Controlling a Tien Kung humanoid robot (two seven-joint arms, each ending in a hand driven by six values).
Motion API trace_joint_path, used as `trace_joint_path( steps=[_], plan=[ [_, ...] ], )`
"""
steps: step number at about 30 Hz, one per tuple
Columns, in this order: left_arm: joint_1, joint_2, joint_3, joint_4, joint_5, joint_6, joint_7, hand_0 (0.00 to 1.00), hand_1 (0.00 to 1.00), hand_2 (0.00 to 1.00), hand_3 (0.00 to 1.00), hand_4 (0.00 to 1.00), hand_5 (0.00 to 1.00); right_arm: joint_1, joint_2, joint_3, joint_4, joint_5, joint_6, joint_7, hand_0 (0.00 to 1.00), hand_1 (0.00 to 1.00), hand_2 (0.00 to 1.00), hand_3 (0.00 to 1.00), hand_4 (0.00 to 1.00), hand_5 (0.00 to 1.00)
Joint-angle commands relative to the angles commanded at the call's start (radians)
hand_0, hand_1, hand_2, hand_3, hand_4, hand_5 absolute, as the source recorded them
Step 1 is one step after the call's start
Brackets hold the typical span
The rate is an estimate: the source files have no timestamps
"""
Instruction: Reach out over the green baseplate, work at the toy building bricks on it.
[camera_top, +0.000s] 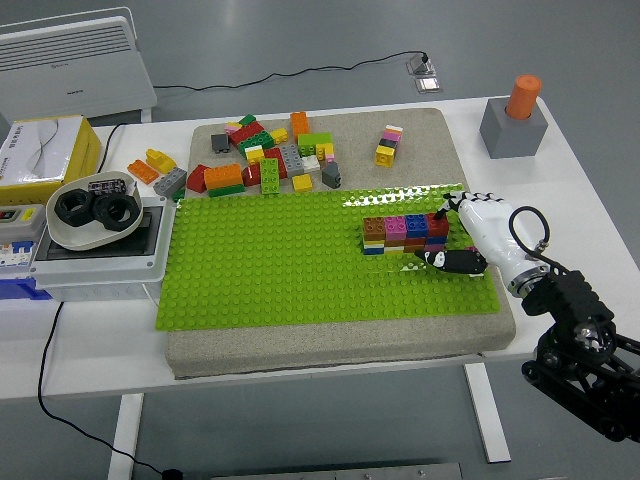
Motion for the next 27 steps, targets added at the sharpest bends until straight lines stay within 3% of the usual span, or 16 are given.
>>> trace_joint_path(
  steps=[27],
  plan=[
    [0.005,-0.003,0.005,0.0,-0.006,0.0,0.001,0.687,0.344,0.511,0.547,0.756,0.817,-0.023,0.006,0.003,-0.005,0.017,-0.011,0.011,0.823,0.831,0.858,0.602,0.913,0.555]
  ],
)
